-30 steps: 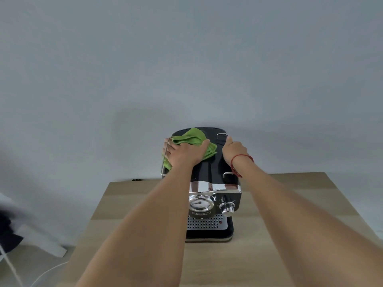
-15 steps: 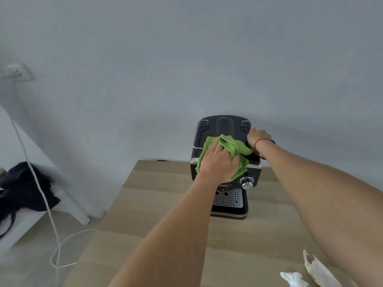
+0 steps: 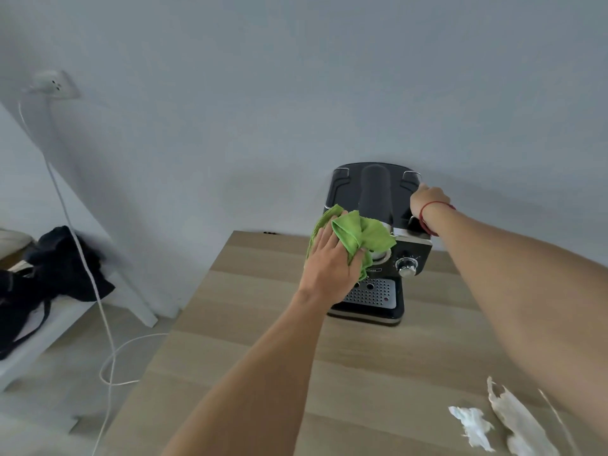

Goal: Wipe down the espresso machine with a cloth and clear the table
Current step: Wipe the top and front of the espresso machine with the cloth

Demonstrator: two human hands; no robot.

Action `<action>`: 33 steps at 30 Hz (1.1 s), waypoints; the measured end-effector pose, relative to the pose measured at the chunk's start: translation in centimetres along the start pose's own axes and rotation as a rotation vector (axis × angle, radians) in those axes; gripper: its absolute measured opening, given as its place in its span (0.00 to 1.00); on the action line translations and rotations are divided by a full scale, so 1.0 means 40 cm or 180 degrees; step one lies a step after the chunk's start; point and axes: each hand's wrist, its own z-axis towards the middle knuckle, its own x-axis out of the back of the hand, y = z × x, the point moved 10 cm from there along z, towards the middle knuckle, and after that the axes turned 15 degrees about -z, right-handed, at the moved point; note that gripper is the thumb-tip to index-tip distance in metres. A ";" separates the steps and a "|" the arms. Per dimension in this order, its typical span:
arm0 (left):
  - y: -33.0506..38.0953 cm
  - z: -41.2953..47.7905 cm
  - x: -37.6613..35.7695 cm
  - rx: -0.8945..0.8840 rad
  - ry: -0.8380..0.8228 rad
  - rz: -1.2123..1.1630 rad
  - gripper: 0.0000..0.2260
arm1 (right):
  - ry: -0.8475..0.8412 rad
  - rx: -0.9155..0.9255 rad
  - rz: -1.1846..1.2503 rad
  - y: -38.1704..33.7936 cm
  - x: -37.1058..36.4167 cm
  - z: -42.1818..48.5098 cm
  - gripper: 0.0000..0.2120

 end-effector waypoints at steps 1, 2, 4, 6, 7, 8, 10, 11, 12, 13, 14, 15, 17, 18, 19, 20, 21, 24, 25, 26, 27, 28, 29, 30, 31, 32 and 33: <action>-0.003 -0.005 -0.004 0.0116 0.0142 -0.0115 0.25 | -0.0005 -0.0001 0.0032 0.002 -0.001 0.000 0.21; -0.009 -0.011 -0.007 0.0229 0.0286 -0.0208 0.24 | -0.0014 -0.0014 0.0077 0.004 -0.002 -0.002 0.21; -0.021 -0.025 -0.017 0.0409 0.0503 -0.0257 0.25 | -0.0021 -0.0019 0.0175 0.006 -0.002 -0.004 0.22; -0.033 -0.028 -0.014 0.0616 0.0591 -0.0217 0.25 | -0.0048 -0.0044 0.0283 0.007 -0.004 -0.005 0.22; -0.046 -0.022 -0.009 0.0809 0.0606 -0.0251 0.24 | -0.0040 -0.0069 0.0301 0.011 -0.003 -0.004 0.22; -0.066 -0.011 -0.003 0.1054 0.0609 -0.0317 0.22 | -0.0044 -0.0128 0.0380 0.017 -0.004 -0.002 0.22; -0.113 0.023 0.009 0.1506 0.0502 -0.0495 0.19 | -0.0036 -0.0246 0.0541 0.028 -0.009 -0.002 0.22; -0.130 0.042 0.013 0.1639 0.0373 -0.0581 0.20 | -0.0035 -0.0255 0.0567 0.028 -0.012 0.000 0.21; -0.145 0.061 0.014 0.1723 0.0202 -0.0640 0.21 | -0.0025 -0.0251 0.0557 0.026 -0.014 0.002 0.21; -0.153 0.076 0.015 0.1761 0.0033 -0.0670 0.22 | -0.0008 -0.0233 0.0510 0.024 -0.014 0.005 0.20; -0.157 0.084 0.014 0.1784 -0.0085 -0.0686 0.22 | 0.0003 -0.0214 0.0477 0.022 -0.014 0.006 0.20; -0.158 0.087 0.015 0.1793 -0.0127 -0.0714 0.21 | 0.0015 -0.0205 0.0461 0.021 -0.013 0.008 0.20; -0.138 0.085 0.020 0.1707 -0.0031 -0.0740 0.19 | 0.0029 -0.0233 0.0496 0.023 -0.012 0.013 0.21; -0.121 0.080 0.022 0.1604 0.0035 -0.0697 0.19 | 0.0024 -0.0261 0.0512 0.025 -0.012 0.011 0.22; -0.102 0.076 0.023 0.1465 0.0083 -0.0602 0.18 | 0.0020 -0.0271 0.0511 0.025 -0.012 0.011 0.22; -0.087 0.071 0.024 0.1327 0.0122 -0.0471 0.17 | 0.0027 -0.0272 0.0485 0.026 -0.008 0.007 0.22; -0.073 0.065 0.030 0.1229 0.0156 -0.0334 0.16 | 0.0038 -0.0263 0.0451 0.025 -0.005 0.006 0.21; -0.040 0.049 0.054 0.1022 0.0301 0.0040 0.16 | 0.0035 -0.0171 0.0364 0.019 -0.002 -0.003 0.20; -0.020 0.042 0.054 0.0889 0.0339 0.0096 0.17 | 0.0040 -0.0166 0.0353 0.018 -0.001 -0.006 0.20; 0.007 0.034 0.048 0.0735 0.0349 0.0107 0.18 | 0.0040 -0.0157 0.0353 0.019 -0.003 -0.007 0.20; 0.034 0.028 0.036 0.0591 0.0336 0.0039 0.18 | 0.0043 -0.0140 0.0371 0.018 -0.003 -0.007 0.20; 0.054 0.023 0.021 0.0468 0.0335 -0.0079 0.17 | 0.0035 -0.0138 0.0406 0.020 -0.005 -0.008 0.21; 0.066 0.022 0.009 0.0395 0.0346 -0.0200 0.16 | 0.0018 -0.0135 0.0448 0.021 -0.005 -0.011 0.21; 0.075 0.028 0.001 0.0321 0.0363 -0.0291 0.15 | -0.0017 -0.0128 0.0484 0.021 -0.007 -0.014 0.21; 0.088 0.040 -0.007 0.0181 0.0360 -0.0329 0.14 | -0.0063 -0.0110 0.0498 0.020 -0.007 -0.015 0.22; 0.105 0.055 -0.018 -0.0040 0.0319 -0.0304 0.14 | -0.0116 -0.0089 0.0483 0.020 -0.007 -0.016 0.22; 0.126 0.070 -0.033 -0.0285 0.0242 -0.0218 0.14 | -0.0157 -0.0069 0.0461 0.018 -0.006 -0.014 0.22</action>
